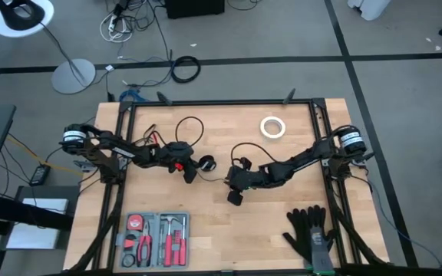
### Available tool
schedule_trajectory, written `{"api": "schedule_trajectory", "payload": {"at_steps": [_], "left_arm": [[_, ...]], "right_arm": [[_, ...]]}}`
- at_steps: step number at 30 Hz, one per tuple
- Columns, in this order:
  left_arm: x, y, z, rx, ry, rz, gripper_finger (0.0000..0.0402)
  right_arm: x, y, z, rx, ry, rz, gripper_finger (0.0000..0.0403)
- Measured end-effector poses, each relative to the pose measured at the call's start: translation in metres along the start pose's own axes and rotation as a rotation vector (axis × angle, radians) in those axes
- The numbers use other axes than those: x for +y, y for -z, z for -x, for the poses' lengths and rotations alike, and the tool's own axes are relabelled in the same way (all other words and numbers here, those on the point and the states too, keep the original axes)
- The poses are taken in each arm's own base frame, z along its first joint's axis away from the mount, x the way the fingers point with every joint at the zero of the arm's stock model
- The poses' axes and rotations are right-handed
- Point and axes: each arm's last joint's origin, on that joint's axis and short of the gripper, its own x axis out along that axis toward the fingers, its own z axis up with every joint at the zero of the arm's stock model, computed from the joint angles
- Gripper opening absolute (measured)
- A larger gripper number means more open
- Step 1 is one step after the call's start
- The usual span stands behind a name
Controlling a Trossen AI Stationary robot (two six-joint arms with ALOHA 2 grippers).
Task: Coil cords
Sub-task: Coil the black wire on the black spool
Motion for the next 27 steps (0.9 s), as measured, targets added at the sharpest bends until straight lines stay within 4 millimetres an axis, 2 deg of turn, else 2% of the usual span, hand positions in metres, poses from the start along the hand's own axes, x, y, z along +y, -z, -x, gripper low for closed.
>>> {"api": "schedule_trajectory", "payload": {"at_steps": [7,9,11,14,15,19,22,27], "left_arm": [[0.0,0.001,0.0,0.008,0.006,0.0,0.0],[0.0,0.001,0.0,0.009,0.007,0.0,0.0],[0.0,0.001,0.0,0.01,0.009,0.0,0.0],[0.0,0.001,0.0,0.012,0.01,0.0,0.0],[0.0,0.001,0.0,0.015,0.012,0.0,0.0],[0.0,0.002,0.0,0.026,0.017,-0.015,0.0],[-0.001,0.002,0.0,0.036,0.038,-0.031,0.0],[-0.003,-0.001,0.0,0.021,0.088,-0.059,0.0]], "right_arm": [[-0.002,0.027,-0.032,0.021,0.045,-0.004,0.0123],[-0.003,0.033,-0.034,0.068,0.061,-0.021,0.012],[-0.004,0.033,-0.032,0.101,0.065,-0.08,0.0094],[-0.008,0.025,-0.019,0.134,0.033,-0.078,0.0023],[-0.009,0.02,-0.014,0.134,0.024,-0.059,0.0013],[-0.02,0.001,0.02,0.147,0.064,-0.066,0.0004],[-0.035,-0.014,0.048,0.118,0.203,-0.125,0.0003],[-0.05,-0.03,0.069,0.066,0.241,-0.21,0.0001]]}}
